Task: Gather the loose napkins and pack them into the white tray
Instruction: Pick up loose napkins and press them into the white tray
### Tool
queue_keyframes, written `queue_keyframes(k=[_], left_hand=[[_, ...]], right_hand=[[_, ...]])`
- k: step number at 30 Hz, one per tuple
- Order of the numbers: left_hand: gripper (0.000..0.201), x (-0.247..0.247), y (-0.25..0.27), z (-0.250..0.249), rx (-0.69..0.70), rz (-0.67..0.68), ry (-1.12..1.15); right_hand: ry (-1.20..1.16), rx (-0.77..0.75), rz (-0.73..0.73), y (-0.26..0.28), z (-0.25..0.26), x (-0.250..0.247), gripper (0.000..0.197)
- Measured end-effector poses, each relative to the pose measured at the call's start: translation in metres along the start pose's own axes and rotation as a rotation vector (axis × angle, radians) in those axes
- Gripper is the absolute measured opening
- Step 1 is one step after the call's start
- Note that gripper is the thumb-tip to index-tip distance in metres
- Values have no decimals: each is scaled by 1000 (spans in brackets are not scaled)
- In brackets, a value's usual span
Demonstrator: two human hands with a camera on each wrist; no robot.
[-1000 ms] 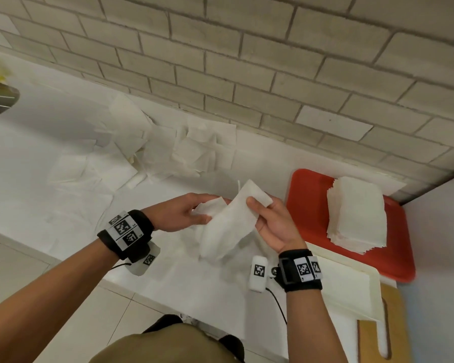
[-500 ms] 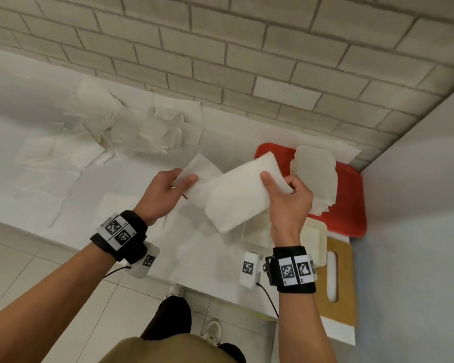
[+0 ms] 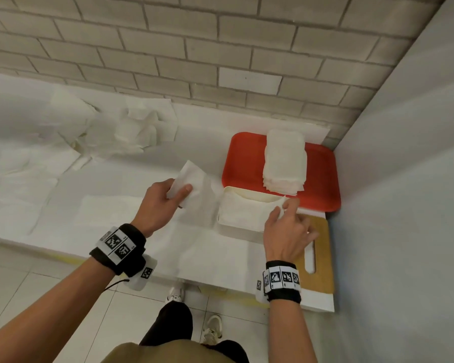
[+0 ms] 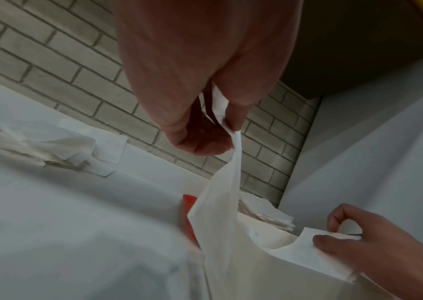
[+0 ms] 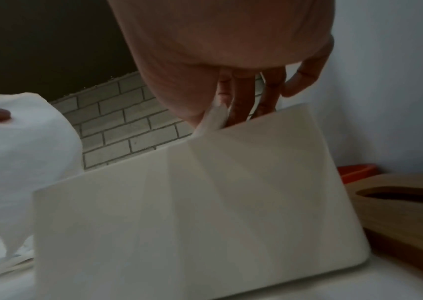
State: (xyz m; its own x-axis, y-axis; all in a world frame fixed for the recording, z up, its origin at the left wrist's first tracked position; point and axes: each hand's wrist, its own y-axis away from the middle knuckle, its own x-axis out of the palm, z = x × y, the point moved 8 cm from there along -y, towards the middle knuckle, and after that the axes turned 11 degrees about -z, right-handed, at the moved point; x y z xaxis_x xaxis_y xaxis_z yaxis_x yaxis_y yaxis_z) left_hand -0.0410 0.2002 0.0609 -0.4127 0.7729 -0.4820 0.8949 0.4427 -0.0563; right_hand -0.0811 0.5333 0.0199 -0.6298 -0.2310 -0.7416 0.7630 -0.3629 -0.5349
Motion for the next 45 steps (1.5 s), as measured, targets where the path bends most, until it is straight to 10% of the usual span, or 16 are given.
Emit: queue_keyframes(k=[6, 9, 14, 21, 33, 39, 45], left_hand=[[36, 20, 15, -46, 110, 135, 20], [48, 33, 25, -71, 215, 259, -1], [21, 45, 37, -123, 324, 292, 173], [11, 44, 18, -59, 178, 8, 127], [83, -72, -62, 209, -147, 327, -1003], [63, -50, -55, 183, -37, 433, -1138], [58, 46, 2, 60, 387, 530, -695]], right_hand=[[57, -18, 66, -5, -4, -7, 26], [-363, -48, 35, -22, 13, -44, 39], [-1096, 94, 737, -24, 60, -54, 57], [-1002, 416, 646, -28, 0, -8, 35], [-82, -78, 514, -14, -6, 40, 56], [-277, -156, 183, -9, 28, -16, 39], [-731, 3, 770, 46, 96, -18, 73]])
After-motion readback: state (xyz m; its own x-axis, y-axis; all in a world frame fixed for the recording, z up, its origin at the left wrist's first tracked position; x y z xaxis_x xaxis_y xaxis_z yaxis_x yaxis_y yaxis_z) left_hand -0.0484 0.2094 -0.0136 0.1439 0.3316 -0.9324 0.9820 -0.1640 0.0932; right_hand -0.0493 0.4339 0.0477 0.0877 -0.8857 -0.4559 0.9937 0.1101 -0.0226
